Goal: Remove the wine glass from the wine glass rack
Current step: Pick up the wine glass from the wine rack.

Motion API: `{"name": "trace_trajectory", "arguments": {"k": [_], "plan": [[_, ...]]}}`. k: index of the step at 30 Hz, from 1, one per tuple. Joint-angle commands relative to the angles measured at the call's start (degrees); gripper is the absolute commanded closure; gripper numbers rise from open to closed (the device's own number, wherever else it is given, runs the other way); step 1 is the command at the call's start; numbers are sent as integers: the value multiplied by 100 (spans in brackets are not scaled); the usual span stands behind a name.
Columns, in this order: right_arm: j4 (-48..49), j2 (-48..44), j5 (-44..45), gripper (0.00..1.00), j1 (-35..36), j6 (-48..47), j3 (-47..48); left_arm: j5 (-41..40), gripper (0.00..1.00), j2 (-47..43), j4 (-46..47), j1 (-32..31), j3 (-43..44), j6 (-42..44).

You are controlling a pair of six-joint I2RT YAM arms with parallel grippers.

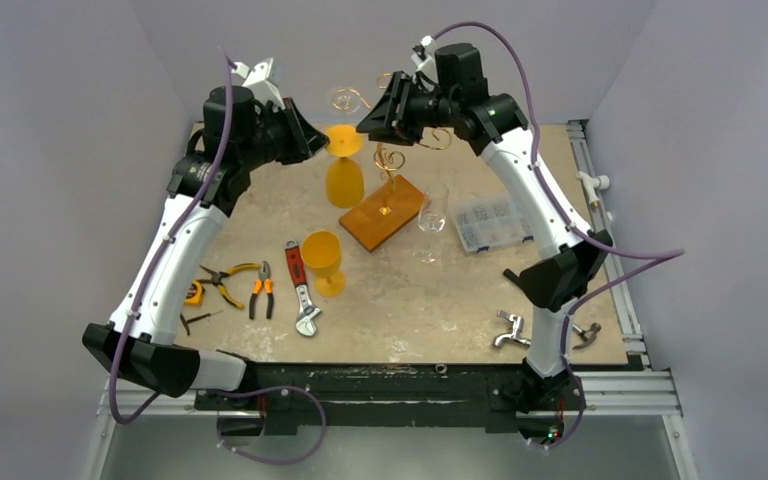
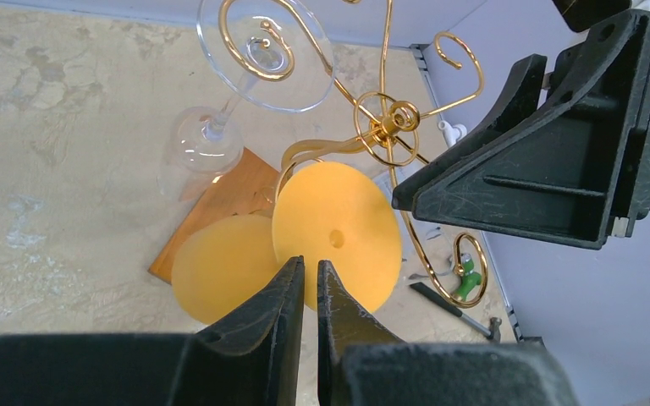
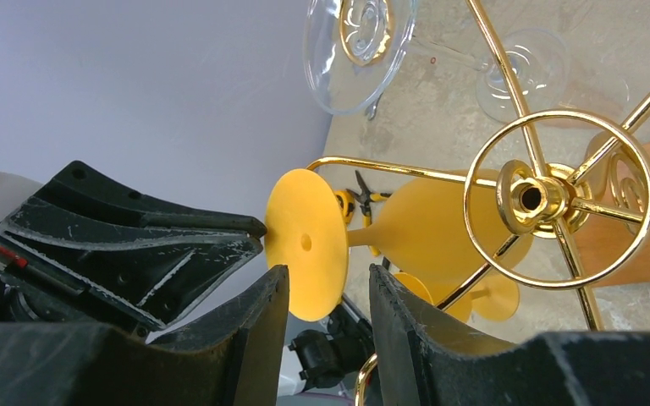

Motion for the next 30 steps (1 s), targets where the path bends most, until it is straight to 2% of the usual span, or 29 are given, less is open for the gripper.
{"name": "trace_trajectory", "arguments": {"k": [1,13,22,30], "plan": [[302,90,-150,61,0,50,154,44,91,-110,176,51,-82,112],[410,196,-240,62,31,128,190,62,91,-103,213,56,-150,93],[469,228,-299,69,88,214,290,86,91,-106,228,60,-176,86],[524,78,-401,69,91,305,113,110,92,-100,267,60,-176,56]]}}
